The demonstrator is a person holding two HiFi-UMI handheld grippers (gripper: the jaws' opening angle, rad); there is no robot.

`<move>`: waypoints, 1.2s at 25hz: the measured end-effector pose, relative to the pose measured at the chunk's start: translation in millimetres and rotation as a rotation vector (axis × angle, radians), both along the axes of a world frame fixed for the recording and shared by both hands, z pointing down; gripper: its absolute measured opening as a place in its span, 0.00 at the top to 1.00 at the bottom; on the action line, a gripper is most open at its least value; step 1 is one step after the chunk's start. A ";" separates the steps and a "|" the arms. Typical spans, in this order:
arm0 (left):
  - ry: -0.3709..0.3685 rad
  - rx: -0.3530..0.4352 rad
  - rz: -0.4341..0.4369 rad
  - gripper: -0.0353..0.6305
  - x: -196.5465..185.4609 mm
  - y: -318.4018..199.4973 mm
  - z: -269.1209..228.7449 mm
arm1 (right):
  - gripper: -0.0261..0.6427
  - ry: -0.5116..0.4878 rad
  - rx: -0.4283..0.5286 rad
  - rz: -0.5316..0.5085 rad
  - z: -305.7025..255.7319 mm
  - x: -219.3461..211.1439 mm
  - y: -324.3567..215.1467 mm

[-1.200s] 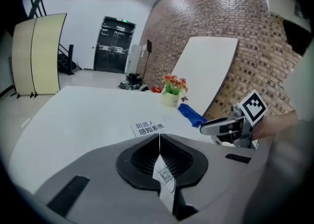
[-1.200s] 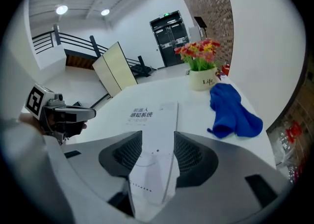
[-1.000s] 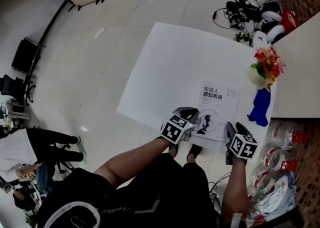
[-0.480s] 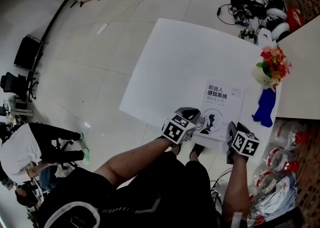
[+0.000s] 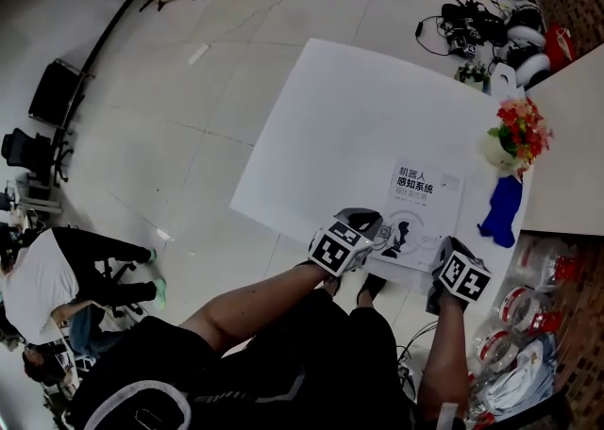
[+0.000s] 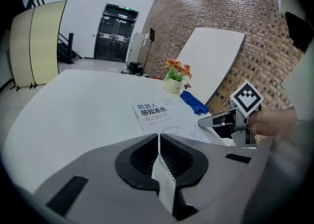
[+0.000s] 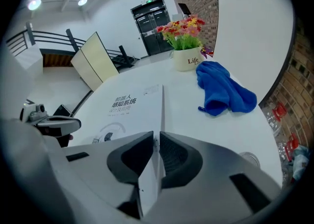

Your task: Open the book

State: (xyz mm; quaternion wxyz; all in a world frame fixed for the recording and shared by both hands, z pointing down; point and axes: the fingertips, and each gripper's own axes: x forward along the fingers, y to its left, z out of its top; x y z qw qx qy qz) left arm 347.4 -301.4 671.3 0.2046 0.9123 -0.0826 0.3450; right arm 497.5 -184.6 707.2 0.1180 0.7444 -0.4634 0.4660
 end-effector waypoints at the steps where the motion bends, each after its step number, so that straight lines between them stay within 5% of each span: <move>1: 0.003 -0.001 0.000 0.94 -0.3 -0.4 -1.2 | 0.90 -0.012 0.012 0.012 -3.4 0.5 -0.4; 9: 0.046 0.009 -0.024 0.94 -6.2 -9.3 -21.9 | 0.94 -0.116 0.150 0.044 -55.1 -16.2 -16.0; 20: 0.149 0.093 -0.142 0.94 -59.4 -56.4 -79.7 | 0.95 -0.156 0.317 -0.222 -148.7 -121.3 -104.7; 30: 0.160 0.145 -0.354 0.94 -162.5 -103.0 -103.0 | 0.96 -0.204 0.201 -0.468 -105.7 -232.2 -186.5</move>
